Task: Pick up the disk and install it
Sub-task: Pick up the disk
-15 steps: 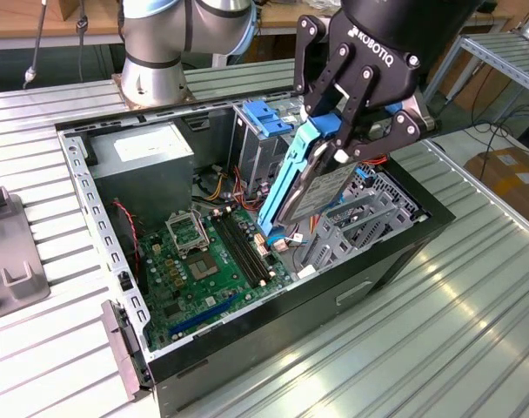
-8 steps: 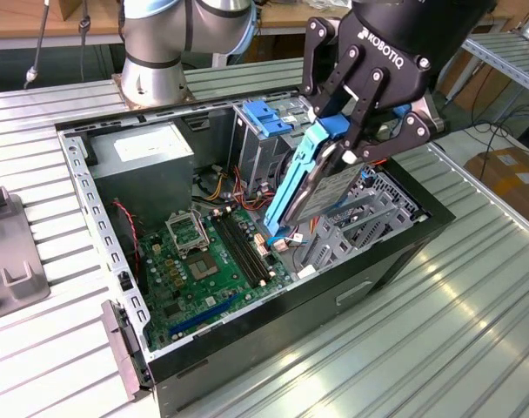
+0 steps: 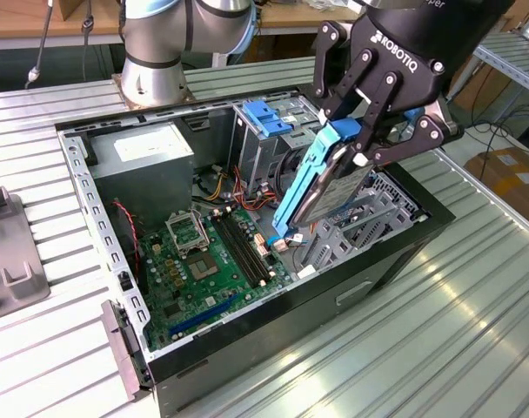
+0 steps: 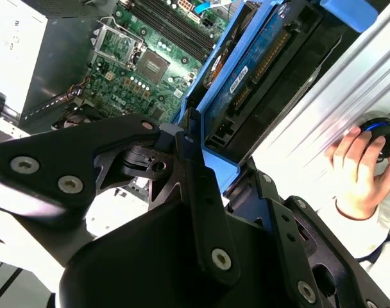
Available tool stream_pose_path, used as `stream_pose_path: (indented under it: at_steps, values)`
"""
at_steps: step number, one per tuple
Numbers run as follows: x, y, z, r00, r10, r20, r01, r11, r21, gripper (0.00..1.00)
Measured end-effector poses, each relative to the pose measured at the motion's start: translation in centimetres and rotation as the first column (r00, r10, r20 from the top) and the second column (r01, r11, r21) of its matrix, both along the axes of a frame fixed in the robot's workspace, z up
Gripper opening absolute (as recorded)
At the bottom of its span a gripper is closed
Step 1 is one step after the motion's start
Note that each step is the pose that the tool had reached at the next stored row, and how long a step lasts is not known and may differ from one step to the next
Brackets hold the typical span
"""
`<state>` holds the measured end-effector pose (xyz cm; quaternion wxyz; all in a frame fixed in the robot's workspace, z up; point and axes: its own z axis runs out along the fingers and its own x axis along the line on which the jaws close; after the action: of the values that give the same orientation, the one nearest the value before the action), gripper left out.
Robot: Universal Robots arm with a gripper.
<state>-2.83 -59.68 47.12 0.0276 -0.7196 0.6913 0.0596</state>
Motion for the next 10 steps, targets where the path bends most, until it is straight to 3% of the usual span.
stream_pose_path:
  at_steps: [10]
  values:
    - [0.52,-0.82,-0.01,1.0,0.0,-0.0001,0.0,1.0,-0.0001,0.37]
